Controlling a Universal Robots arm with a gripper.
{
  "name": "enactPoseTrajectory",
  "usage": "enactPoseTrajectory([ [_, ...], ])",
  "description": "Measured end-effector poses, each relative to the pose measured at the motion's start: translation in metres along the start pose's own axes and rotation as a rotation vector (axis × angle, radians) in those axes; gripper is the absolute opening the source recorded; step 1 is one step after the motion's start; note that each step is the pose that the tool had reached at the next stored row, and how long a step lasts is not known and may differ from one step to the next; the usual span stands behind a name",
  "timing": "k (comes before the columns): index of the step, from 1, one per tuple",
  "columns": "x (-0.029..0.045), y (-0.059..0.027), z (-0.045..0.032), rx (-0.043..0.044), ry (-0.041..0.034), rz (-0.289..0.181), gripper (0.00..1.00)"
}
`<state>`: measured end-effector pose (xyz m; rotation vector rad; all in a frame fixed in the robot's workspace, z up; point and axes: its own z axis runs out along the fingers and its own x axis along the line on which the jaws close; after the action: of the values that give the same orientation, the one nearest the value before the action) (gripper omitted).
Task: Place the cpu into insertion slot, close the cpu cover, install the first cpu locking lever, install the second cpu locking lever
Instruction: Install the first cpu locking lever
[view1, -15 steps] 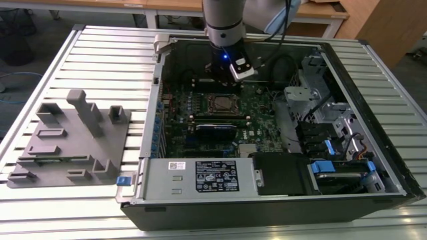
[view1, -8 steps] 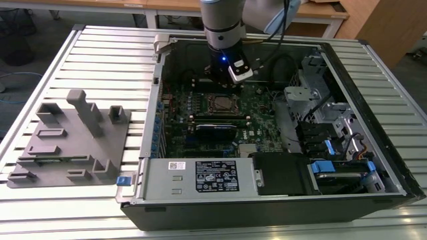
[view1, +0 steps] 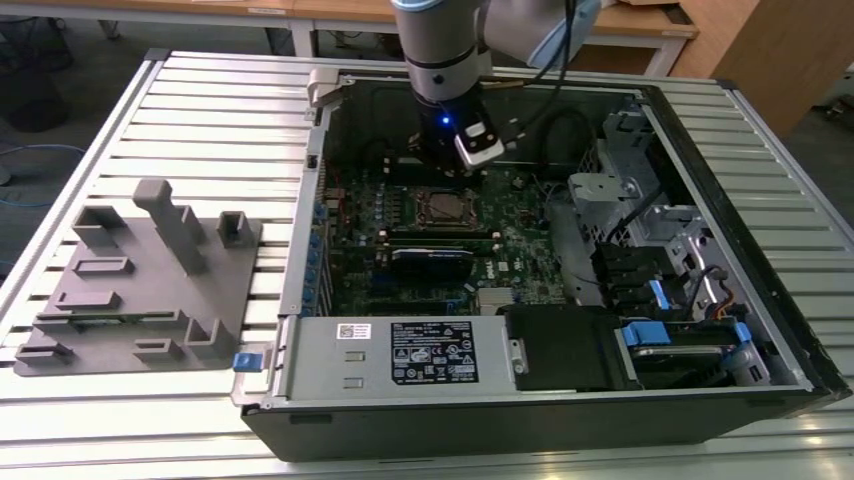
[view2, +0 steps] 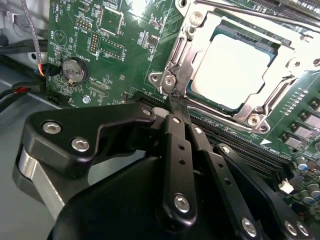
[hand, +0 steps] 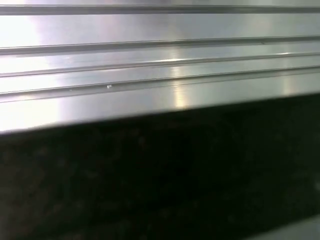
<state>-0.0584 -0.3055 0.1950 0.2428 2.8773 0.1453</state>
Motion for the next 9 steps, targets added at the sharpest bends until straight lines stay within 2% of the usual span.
enactPoseTrajectory([
  [4,0.0014,-0.0011,0.0001,-0.0104,-0.0107,0.001,0.11],
  [9,0.0033,-0.0023,0.0003,-0.0141,-0.0164,0.001,0.11],
])
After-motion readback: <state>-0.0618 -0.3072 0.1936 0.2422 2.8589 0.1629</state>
